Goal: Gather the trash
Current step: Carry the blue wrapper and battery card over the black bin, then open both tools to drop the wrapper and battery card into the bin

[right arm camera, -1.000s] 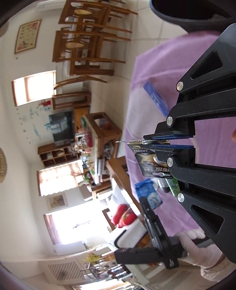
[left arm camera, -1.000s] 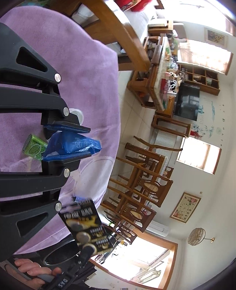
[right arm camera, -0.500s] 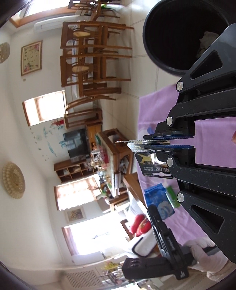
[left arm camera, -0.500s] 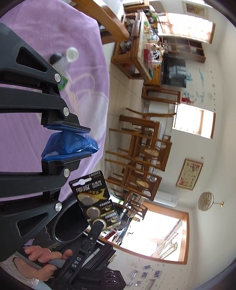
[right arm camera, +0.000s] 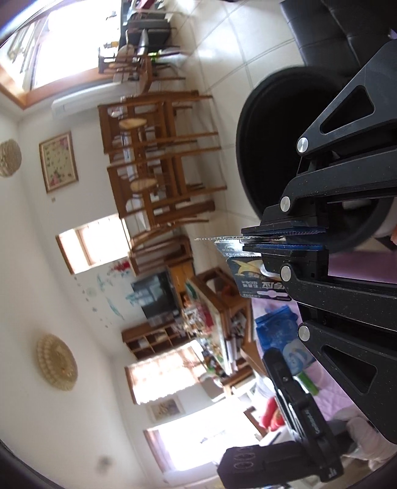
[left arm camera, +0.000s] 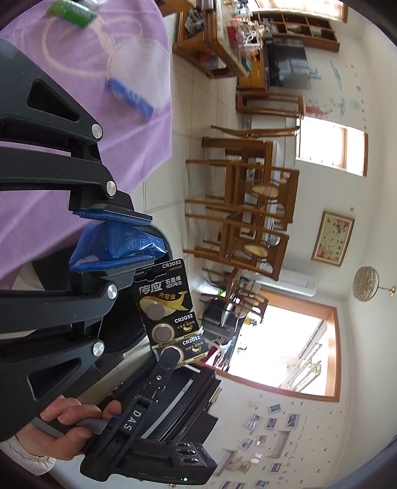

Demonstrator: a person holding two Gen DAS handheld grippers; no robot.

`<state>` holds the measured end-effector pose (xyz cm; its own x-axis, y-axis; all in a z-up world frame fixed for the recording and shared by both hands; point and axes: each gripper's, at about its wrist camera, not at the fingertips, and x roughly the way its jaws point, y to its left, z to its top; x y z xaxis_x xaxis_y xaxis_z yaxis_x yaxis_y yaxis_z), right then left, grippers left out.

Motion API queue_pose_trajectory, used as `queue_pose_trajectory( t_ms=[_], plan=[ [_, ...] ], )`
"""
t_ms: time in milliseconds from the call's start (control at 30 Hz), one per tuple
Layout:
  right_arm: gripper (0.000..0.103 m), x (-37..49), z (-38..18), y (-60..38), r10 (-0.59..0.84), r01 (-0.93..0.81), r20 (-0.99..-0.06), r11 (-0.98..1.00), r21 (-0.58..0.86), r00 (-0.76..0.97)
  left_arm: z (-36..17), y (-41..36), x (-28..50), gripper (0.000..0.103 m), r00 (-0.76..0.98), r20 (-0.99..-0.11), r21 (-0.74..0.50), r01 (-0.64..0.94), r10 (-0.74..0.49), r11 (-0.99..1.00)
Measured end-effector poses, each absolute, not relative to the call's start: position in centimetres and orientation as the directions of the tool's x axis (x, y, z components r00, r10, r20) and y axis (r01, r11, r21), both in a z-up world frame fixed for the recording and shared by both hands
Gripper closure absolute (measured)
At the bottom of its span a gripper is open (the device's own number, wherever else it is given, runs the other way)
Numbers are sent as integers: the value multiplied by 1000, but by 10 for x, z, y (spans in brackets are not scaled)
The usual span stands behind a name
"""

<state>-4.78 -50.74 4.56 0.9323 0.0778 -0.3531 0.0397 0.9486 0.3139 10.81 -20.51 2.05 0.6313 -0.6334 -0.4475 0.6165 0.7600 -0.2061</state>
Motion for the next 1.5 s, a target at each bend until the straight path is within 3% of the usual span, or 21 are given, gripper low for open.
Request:
queue_pose_trajectory(
  t_ms=[300, 933, 1500],
  plan=[
    [97, -68, 12, -576, 3, 137, -383, 931, 337, 924, -1, -253, 117, 82, 570, -509, -206, 647, -645, 734],
    [97, -40, -40, -581, 15, 182, -449, 901, 393, 893, -27, -302, 120, 82, 549, -574, -137, 667, -607, 733],
    [97, -23, -52, -574, 8, 212, -493, 897, 389, 870, -34, -307, 126, 80, 518, -606, -139, 679, -604, 721]
  ],
)
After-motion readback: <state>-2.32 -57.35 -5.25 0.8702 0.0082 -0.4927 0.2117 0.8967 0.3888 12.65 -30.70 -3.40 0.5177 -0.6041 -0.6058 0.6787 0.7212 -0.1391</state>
